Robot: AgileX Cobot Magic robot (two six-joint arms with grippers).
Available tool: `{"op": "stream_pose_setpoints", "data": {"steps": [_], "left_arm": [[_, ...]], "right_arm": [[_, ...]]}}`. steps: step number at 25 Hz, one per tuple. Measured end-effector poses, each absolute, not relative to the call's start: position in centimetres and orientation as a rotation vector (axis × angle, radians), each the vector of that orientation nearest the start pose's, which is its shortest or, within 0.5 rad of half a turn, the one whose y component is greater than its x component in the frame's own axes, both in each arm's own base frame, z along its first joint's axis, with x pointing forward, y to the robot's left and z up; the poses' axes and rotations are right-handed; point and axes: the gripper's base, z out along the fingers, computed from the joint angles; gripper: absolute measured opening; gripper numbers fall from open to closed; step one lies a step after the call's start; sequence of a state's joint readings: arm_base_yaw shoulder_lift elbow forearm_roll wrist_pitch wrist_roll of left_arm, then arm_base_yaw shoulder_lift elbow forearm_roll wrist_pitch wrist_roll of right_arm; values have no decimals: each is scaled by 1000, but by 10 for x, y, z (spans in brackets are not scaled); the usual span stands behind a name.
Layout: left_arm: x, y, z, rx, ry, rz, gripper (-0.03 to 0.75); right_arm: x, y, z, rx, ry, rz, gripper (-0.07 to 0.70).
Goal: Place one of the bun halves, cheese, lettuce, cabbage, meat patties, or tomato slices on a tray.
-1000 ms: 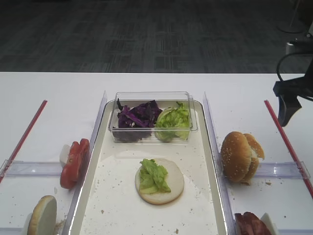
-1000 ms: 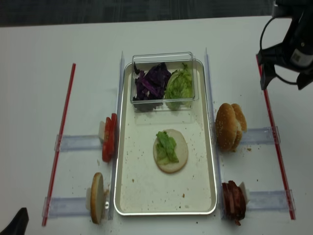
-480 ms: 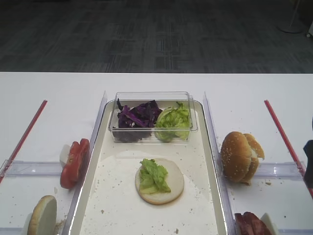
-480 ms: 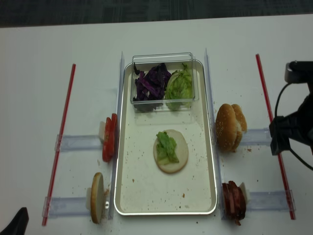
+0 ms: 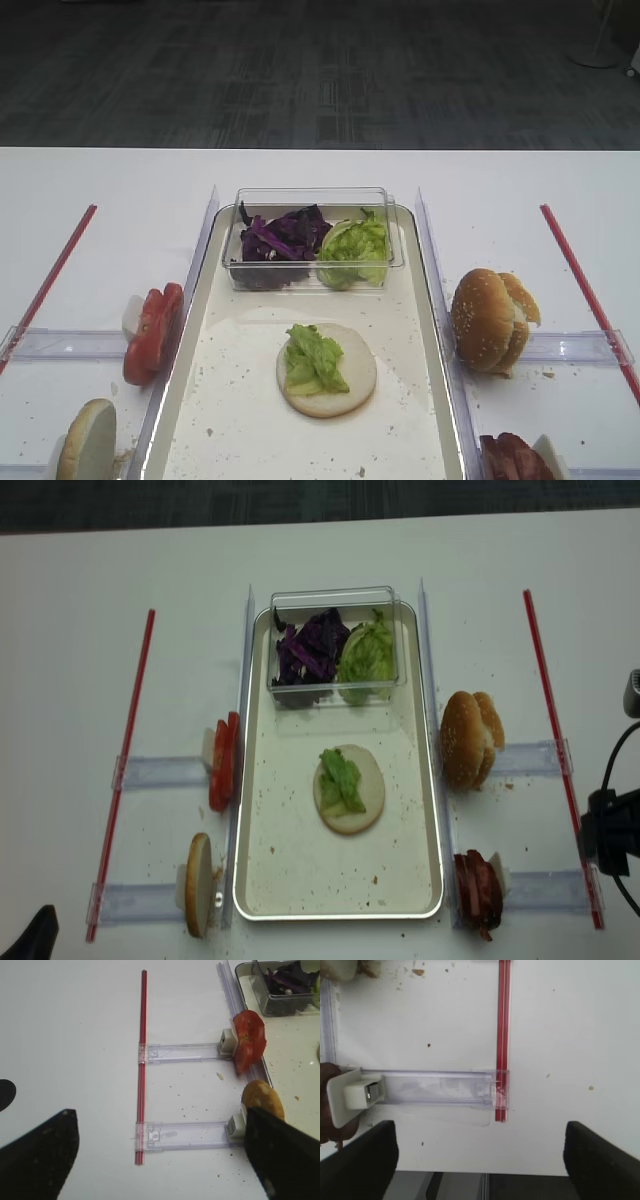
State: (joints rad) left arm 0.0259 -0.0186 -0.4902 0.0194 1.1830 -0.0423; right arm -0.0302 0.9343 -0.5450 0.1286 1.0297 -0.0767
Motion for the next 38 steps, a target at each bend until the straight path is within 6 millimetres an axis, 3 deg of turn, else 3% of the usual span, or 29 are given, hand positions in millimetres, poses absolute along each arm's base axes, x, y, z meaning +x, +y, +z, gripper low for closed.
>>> {"op": "stream_pose_setpoints", "data": {"steps": [8, 26, 38], "left_arm": [[-12, 1, 265, -76, 2156, 14, 618], [-12, 1, 265, -76, 2156, 14, 618], [-12, 1, 265, -76, 2156, 14, 618]], "right_arm": [[94, 5, 236, 12, 2801, 116, 679], [33, 7, 265, -1, 2371, 93, 679], [-7, 7, 267, 1, 2115, 72, 679]]}}
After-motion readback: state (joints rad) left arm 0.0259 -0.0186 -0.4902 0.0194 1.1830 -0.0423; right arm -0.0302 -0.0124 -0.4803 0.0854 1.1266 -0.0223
